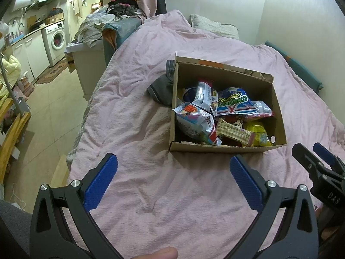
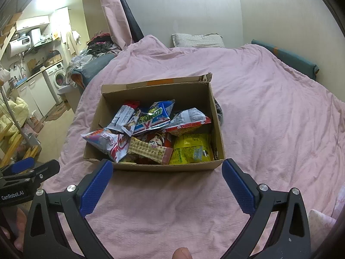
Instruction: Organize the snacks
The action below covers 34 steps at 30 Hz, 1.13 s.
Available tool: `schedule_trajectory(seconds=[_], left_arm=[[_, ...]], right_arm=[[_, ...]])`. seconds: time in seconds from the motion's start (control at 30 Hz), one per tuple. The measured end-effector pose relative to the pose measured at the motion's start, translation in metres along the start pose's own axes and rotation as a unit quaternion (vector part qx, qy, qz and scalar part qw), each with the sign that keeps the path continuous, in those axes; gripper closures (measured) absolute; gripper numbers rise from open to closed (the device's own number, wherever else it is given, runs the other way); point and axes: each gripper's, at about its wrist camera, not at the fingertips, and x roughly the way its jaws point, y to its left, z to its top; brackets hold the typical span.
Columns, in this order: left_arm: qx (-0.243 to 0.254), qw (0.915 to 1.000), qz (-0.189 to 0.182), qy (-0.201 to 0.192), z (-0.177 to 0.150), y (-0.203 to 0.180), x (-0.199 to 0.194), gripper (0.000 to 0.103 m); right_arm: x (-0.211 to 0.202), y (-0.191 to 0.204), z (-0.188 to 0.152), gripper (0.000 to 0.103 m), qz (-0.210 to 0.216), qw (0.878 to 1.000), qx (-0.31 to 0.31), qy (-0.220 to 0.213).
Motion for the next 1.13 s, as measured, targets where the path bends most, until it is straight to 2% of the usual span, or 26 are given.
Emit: schedule_trajectory(seconds=[1.13], left_arm=[[-0.008,0.9999,-0.005,0.008,-0.0011,-0.0018,0.0022,0.0]], right_arm=[[-0.0045,0.0038,-0.0014,0.0,0.006,1.0,-0.002,0.0]])
